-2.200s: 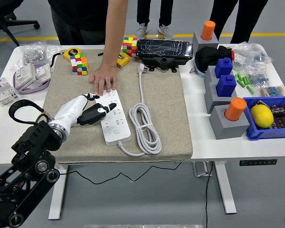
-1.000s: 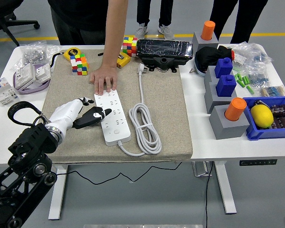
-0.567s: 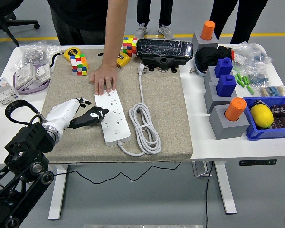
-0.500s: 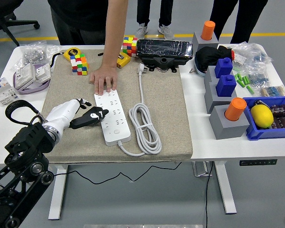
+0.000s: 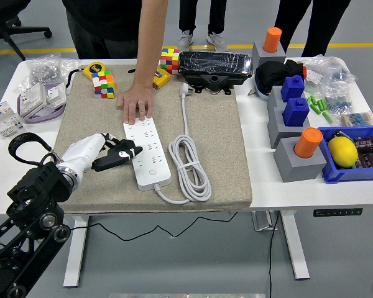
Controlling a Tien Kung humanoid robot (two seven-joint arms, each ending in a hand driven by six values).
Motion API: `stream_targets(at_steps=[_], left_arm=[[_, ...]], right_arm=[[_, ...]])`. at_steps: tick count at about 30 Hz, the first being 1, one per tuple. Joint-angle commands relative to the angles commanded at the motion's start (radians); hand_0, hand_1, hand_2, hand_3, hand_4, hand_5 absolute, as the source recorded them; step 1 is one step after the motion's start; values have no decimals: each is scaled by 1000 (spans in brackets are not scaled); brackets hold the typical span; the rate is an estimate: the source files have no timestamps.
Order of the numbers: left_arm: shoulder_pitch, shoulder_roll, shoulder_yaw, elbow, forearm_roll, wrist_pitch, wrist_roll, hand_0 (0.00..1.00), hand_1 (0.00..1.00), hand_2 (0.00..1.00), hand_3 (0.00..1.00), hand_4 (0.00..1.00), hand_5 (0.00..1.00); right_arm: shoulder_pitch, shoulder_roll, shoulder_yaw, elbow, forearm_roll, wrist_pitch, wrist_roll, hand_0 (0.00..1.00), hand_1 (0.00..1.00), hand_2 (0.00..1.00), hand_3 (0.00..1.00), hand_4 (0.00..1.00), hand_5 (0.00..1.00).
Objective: Pick up the plug,place it near the board,insert it into the board,press the button
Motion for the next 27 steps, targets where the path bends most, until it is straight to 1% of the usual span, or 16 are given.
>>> stream_targets(at_steps=[6, 9, 18, 27], left_arm=[[-1, -5, 8, 3, -4, 4, 0, 799, 754, 768, 762, 998, 998], [-5, -2, 15, 10, -15, 17, 0, 798, 754, 768, 765, 998, 998], [-9, -4, 34, 19, -25, 39, 0, 796, 758, 768, 765, 998, 998], [-22, -20, 51, 23, -14, 51, 0, 794, 760, 774, 766, 998, 998]], right_arm=[[1, -1, -1, 0, 1, 0, 0, 804, 747, 737, 781, 998, 998], [2, -1, 0, 0, 0, 0, 0, 804, 747, 737, 780, 998, 998], [2, -1, 1, 0, -2, 0, 0, 804, 747, 737, 781, 998, 998], [-1, 0, -1, 0, -2, -1, -1, 804, 747, 737, 781, 998, 998]])
